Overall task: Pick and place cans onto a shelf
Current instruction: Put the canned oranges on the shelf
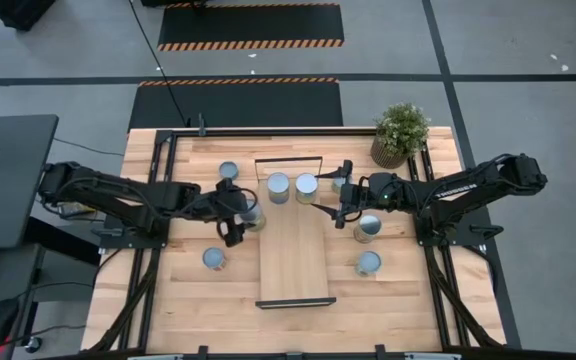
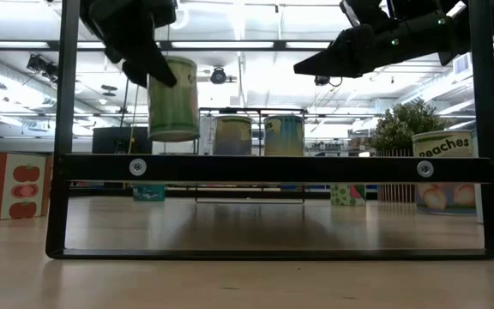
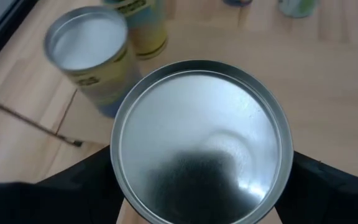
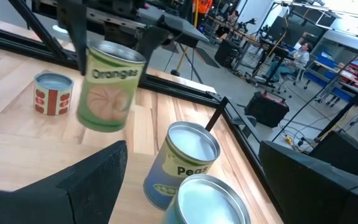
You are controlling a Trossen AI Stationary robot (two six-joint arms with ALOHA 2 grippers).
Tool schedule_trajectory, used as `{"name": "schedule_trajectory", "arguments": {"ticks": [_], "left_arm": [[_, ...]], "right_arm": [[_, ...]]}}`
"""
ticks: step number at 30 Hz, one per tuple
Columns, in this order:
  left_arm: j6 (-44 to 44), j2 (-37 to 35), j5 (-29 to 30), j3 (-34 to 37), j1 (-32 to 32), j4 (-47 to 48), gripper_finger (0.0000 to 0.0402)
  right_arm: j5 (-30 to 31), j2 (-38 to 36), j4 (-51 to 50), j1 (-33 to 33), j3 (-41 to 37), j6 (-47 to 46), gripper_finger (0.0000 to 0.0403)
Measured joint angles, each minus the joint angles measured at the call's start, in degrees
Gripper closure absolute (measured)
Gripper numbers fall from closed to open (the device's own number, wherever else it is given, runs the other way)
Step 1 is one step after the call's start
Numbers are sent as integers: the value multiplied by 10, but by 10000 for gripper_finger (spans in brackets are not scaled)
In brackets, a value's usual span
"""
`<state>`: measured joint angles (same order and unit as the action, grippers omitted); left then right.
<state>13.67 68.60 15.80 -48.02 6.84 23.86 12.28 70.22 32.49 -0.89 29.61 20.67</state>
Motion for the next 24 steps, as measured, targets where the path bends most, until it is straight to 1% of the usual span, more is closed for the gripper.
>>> {"name": "schedule_trajectory", "arguments": {"ticks": [7,18,24], "left_arm": [[0,21,-1,1,16,-47,78],[-13,75,-40,1,16,-122,78],[-15,80,-45,1,16,-135,78]], "right_arm": [[0,0,0,0,0,0,30],[0,0,4,0,0,0,30],[0,0,4,0,0,0,30]]}}
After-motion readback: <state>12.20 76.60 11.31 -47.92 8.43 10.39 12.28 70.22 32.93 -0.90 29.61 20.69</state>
